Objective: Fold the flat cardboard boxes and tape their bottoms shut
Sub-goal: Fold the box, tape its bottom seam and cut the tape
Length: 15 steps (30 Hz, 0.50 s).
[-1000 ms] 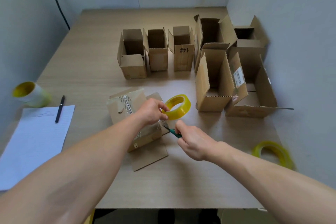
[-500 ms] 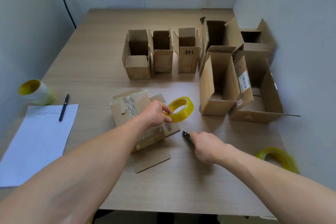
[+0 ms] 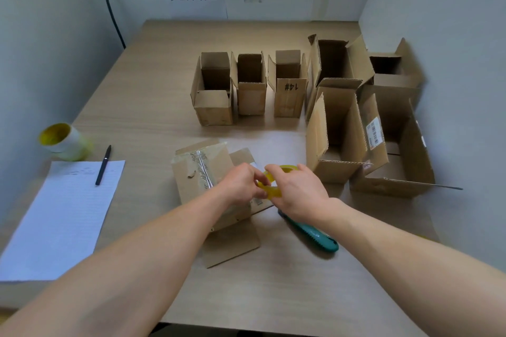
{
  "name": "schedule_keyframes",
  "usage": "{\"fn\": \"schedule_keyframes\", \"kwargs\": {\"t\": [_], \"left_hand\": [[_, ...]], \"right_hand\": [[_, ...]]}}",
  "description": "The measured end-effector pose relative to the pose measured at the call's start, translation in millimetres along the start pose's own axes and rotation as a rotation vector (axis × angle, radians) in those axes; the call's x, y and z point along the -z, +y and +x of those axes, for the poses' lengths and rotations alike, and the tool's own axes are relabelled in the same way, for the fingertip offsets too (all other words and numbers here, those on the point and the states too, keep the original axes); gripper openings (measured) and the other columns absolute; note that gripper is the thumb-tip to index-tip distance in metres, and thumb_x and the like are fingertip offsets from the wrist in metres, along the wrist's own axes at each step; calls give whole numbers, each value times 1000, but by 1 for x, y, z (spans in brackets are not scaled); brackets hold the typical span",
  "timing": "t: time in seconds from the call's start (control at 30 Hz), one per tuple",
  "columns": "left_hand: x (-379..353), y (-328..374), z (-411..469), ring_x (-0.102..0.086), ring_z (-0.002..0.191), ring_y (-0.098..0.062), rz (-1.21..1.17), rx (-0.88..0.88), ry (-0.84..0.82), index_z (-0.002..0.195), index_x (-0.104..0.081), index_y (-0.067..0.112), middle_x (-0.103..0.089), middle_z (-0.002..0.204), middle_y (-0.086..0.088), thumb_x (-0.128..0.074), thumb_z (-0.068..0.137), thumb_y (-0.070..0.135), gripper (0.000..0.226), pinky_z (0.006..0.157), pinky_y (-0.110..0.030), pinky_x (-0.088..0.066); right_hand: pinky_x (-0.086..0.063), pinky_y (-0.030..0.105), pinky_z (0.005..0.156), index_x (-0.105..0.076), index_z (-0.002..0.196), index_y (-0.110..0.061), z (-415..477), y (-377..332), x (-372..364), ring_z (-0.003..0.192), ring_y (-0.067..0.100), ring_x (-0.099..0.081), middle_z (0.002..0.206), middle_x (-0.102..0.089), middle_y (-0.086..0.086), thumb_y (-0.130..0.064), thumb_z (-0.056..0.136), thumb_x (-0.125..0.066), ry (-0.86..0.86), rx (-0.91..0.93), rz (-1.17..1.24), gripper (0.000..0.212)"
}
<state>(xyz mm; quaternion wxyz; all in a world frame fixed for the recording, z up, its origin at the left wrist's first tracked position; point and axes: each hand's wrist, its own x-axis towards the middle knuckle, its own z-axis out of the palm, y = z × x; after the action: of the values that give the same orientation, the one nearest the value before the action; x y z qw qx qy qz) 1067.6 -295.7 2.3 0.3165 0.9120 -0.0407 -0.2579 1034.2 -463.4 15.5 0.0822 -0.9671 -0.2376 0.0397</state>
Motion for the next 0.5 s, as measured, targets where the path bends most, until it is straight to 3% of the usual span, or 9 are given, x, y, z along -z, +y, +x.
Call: {"fn": "schedule_keyframes", "kwargs": {"t": [0.1, 0.2, 0.37, 0.5], "left_hand": [[-2, -1, -2, -69, 84, -14, 4, 9, -7, 88, -75, 29, -74, 82, 5, -83, 73, 23, 18, 87, -36, -55], [-2, -3, -6, -66, 83, -12, 31, -16, -9, 99, -71, 29, -73, 84, 9, -77, 75, 15, 28, 86, -33, -54], [-5, -12, -19, -54, 93, -16, 93, -42, 84, 95, -47, 27, -61, 95, 13, -68, 74, 9, 35, 90, -41, -48], [-7, -13, -28, -47, 107, -20, 151, -94, 149, 100, -44, 25, -48, 105, 8, -63, 77, 7, 34, 93, -41, -42]], "right_hand": [[-52, 40, 73, -41, 121, -29, 4, -6, -1, 88, 31, -61, 96, -67, 1, -33, 86, -60, -51, -23, 99, 40], [-44, 36, 65, -41, 117, -29, 14, -8, -4, 89, 30, -62, 96, -66, -1, -29, 85, -59, -145, -90, 91, 37], [-44, 34, 80, -49, 130, -36, 28, -11, -9, 114, 25, -59, 121, -65, -4, -25, 87, -52, -275, -149, 47, 45], [-47, 34, 90, -57, 129, -38, 36, -14, -9, 118, 22, -57, 127, -63, -4, -27, 89, -50, -359, -140, -4, 42]]}}
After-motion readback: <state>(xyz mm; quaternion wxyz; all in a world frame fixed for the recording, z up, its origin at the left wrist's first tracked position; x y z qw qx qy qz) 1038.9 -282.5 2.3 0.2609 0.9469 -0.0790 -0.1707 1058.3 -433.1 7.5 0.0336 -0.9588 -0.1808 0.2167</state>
